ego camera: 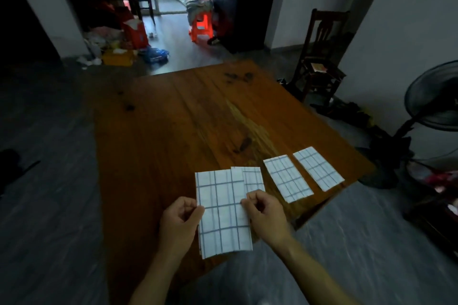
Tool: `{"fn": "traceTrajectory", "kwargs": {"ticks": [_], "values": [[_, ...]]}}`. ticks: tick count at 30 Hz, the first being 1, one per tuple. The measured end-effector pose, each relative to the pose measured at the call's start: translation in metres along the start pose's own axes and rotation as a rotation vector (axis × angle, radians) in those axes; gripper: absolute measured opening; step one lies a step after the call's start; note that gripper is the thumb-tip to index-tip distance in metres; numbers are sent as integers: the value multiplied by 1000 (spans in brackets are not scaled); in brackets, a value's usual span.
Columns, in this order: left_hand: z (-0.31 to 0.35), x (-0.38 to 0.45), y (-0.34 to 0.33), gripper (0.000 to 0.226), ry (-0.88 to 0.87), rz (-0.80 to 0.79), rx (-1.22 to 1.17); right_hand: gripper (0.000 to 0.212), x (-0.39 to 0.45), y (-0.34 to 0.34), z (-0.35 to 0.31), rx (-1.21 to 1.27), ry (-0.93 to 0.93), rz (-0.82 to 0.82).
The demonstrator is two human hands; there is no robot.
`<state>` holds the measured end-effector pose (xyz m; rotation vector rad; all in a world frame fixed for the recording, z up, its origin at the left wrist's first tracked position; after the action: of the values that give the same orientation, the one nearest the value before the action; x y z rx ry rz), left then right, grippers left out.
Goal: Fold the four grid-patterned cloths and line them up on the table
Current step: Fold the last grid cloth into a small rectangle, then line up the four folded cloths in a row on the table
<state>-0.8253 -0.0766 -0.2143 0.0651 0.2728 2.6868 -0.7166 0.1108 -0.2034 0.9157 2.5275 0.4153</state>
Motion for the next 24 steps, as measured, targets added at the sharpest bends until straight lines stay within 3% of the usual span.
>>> {"fn": "traceTrajectory", "kwargs": {"ticks": [14,24], "values": [[-39,27,-8,6,221,231,187,8,113,-49,35,-157,-21,-365],[-58,44,-5,5,287,264,260,13,130,-73,42,-284,-7,-462]]}}
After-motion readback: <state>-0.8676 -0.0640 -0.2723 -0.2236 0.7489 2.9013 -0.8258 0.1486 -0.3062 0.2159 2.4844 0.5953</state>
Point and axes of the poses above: each hand's wrist, its own x-axis towards the middle knuckle, its own y-axis out of the back of the hand, z = x × y, the point moved 5 cm from there along x, towards the middle knuckle, and after that the axes turned 14 degrees about -y, right-handed, at the moved point
